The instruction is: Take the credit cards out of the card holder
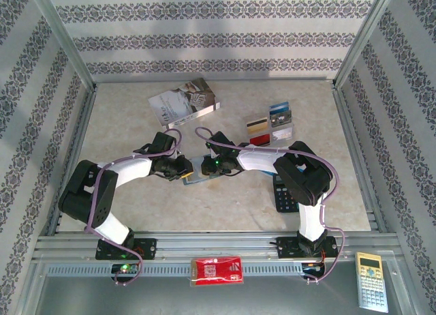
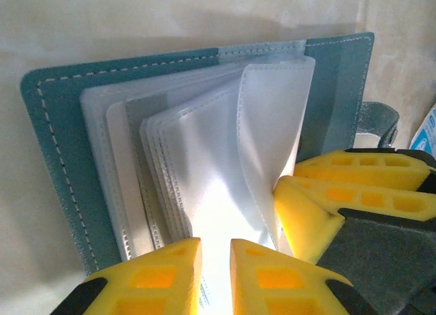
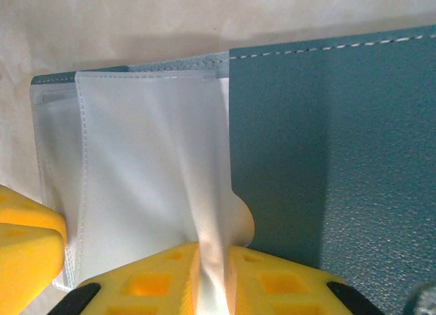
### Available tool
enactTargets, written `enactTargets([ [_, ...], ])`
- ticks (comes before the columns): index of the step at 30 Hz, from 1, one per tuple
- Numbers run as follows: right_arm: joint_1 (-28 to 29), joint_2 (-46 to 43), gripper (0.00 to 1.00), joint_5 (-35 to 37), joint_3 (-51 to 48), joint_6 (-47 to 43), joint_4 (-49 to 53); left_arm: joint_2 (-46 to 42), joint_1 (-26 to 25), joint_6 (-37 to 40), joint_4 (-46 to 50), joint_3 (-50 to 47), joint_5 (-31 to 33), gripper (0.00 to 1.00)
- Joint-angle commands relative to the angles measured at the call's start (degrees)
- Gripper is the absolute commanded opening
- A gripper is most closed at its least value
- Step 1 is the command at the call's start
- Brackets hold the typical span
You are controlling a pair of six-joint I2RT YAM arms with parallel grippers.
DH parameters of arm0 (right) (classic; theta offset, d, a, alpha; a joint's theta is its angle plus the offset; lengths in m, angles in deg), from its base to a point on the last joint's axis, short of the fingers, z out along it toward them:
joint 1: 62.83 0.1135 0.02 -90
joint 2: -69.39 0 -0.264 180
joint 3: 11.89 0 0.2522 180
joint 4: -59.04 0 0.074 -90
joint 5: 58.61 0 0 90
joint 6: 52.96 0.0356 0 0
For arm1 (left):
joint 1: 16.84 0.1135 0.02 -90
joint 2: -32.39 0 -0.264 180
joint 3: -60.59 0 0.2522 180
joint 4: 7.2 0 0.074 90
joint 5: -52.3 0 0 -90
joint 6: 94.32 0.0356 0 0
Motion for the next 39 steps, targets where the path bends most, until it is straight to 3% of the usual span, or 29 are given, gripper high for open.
enactTargets([
  [1,0.8,4.6,0.22,4.0,-2.0,0.6,1.7,0.5,-0.1,0.9,2.3,0.5,1.9,0.19],
  [6,0.8,4.8,0.22,4.0,-1.8,0.6,1.7,0.3,-0.1,3.0,6.3,1.9,4.6,0.19],
  [13,0.9,4.9,0.22,4.0,-1.8,0.7,1.7,0.9,-0.2,2.5,4.1,1.4,2.7,0.19],
  [25,0.9,4.3,0.22,3.2,-1.9,0.7,1.1,-1.6,-0.2,1.2,-1.2,0.6,-2.2,0.08],
  [39,-1.0,-7.0,0.32,-0.3,-4.7,1.8,-2.4,-3.1,-0.2,-1.8,-9.7,-0.5,-9.4,0.06],
])
